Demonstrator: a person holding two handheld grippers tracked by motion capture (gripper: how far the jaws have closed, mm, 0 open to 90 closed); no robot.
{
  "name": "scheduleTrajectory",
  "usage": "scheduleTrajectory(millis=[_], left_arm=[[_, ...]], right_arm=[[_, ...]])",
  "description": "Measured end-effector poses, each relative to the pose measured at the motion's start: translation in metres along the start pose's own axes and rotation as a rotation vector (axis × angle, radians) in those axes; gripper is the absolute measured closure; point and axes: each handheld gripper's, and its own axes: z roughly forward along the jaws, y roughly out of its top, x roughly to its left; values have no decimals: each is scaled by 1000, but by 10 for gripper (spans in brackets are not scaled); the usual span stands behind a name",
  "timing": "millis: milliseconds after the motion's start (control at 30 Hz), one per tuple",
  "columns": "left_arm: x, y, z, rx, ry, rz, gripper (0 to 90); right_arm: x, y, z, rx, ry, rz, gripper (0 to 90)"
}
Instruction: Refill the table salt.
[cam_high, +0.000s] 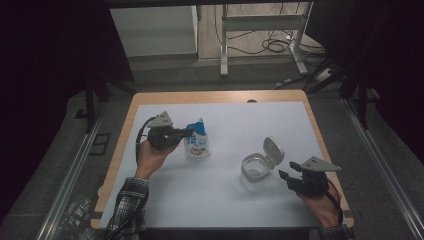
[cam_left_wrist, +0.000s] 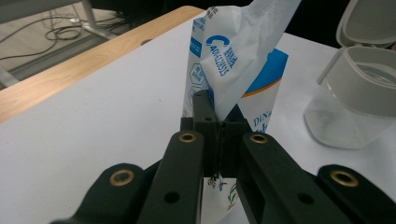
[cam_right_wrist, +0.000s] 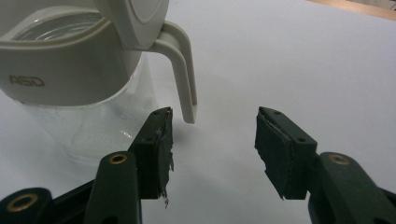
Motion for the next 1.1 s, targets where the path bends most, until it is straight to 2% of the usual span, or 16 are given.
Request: scheduleTrajectory(millis=[233, 367, 500, 700, 967, 1100], left_arm=[[-7, 1, -3, 7, 4, -4, 899], [-14, 2, -3, 13, 14, 10, 900], [-20, 5, -3, 23, 20, 14, 900], [-30, 11, -4, 55, 35, 37, 900], [-43, 15, -10, 87, 29, 48, 900], [-51, 16, -15, 92, 19, 48, 900]], right_arm=[[2, 0, -1, 0, 14, 0, 467], [2, 0, -2, -1, 19, -3, 467], [1, -2, -7, -9, 27, 16, 467], [1, -4, -9, -13, 34, 23, 467], [5, -4, -12, -13, 47, 14, 466], [8, -5, -14, -13, 70, 15, 463]])
